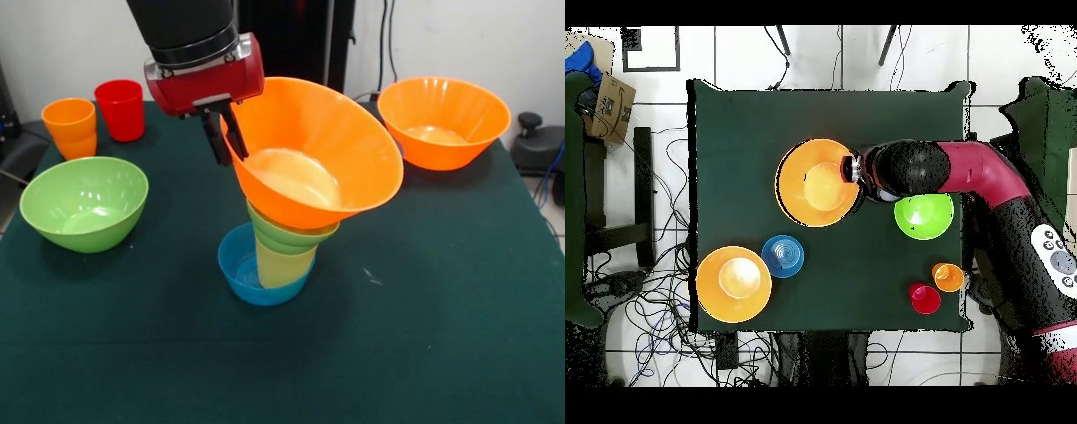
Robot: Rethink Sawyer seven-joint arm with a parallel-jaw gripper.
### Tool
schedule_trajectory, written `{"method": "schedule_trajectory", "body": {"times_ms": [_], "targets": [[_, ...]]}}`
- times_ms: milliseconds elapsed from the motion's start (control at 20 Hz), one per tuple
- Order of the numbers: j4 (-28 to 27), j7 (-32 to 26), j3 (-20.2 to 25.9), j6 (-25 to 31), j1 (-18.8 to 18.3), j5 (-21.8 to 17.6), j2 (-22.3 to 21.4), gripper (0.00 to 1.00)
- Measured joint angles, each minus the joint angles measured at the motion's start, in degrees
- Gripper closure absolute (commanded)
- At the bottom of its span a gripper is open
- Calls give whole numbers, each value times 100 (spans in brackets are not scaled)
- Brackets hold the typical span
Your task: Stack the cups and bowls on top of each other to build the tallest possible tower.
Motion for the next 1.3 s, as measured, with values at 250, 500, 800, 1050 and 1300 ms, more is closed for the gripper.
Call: {"method": "schedule_trajectory", "body": {"times_ms": [250,500,800,1050,1300], "targets": [[19,0,14,0,0,0,0,100],[26,0,26,0,2,-2,0,100],[50,0,32,-58,2,-21,0,100],[85,0,41,-191,-2,-39,-1,100],[158,0,50,-299,-15,-57,-1,100]]}}
